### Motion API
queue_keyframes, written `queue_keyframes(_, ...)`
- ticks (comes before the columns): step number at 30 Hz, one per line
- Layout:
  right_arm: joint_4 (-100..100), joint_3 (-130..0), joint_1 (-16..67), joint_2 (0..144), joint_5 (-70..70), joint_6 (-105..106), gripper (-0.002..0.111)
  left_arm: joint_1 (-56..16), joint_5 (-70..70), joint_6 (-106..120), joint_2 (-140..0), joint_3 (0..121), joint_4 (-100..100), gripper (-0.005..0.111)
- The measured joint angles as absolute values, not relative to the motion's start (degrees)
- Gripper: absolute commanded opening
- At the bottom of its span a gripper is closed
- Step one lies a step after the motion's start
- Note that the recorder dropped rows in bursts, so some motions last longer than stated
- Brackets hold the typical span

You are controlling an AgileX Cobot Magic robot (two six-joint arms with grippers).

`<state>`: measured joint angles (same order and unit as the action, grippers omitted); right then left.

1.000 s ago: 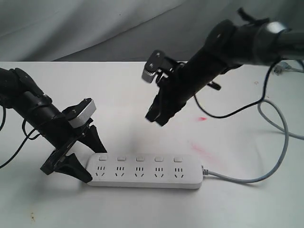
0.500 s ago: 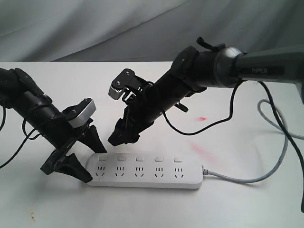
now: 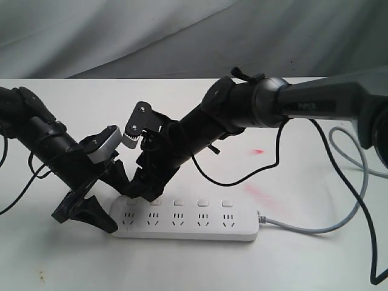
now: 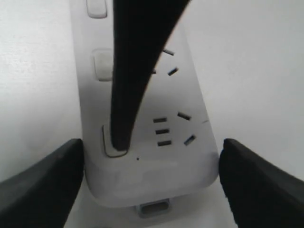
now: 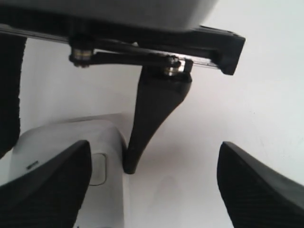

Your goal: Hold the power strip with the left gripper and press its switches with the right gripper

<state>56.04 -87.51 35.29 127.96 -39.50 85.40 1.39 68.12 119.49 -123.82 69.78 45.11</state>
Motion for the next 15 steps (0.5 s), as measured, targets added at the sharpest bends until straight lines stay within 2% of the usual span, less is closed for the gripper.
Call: queue_keyframes(15, 56.3, -87.5, 35.3, 128.5, -38.2, 85.9, 0.068, 1.4, 68.1, 119.5, -123.8, 69.8, 45.1, 0.061)
